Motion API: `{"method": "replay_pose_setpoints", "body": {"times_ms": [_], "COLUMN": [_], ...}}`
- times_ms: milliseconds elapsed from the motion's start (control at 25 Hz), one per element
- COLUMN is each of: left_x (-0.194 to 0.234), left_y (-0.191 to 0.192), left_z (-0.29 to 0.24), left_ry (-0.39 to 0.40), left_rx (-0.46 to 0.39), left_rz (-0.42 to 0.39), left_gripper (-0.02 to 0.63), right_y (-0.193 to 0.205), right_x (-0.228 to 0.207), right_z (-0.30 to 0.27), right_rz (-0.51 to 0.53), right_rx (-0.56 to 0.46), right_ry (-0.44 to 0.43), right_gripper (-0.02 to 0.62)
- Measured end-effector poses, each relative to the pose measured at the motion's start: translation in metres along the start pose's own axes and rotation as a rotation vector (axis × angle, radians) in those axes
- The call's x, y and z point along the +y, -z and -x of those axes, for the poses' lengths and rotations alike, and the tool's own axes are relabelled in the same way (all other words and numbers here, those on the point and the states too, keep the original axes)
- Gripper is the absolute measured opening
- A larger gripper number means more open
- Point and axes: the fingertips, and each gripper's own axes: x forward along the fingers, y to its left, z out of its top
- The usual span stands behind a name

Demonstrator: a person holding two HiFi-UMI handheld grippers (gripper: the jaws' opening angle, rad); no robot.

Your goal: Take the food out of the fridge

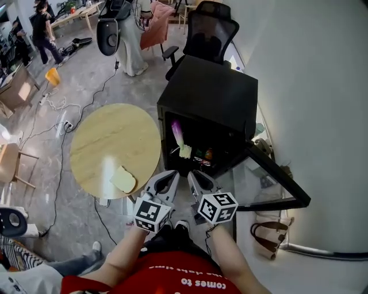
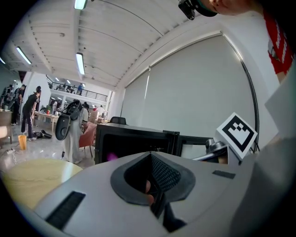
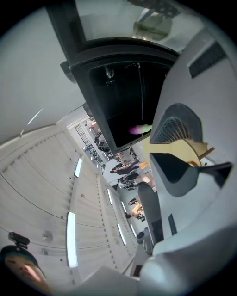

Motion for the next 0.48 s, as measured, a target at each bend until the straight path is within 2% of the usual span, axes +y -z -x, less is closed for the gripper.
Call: {"method": "replay_pose_setpoints", "body": {"times_ms": [240,480], "left_x": [0.018,0.043], "left_y": [0.001,0.006], "left_z": [-0.004,-0.008], "left_ry": [-0.026,-0.066], "left_rx": [-0.009,-0.003], "left_rz": [0.016,0.036], "left_gripper": [0.006,0.006], "right_y": [-0.002,-0.012], "right_x": [-0.001,-0.012], "right_z": [-0.04,-0.082], "right_rz": [0.141,0.254], "right_rx": [0.116,0.152], "right_ry": [0.031,0.116], "right_gripper": [0.135,0.16]}}
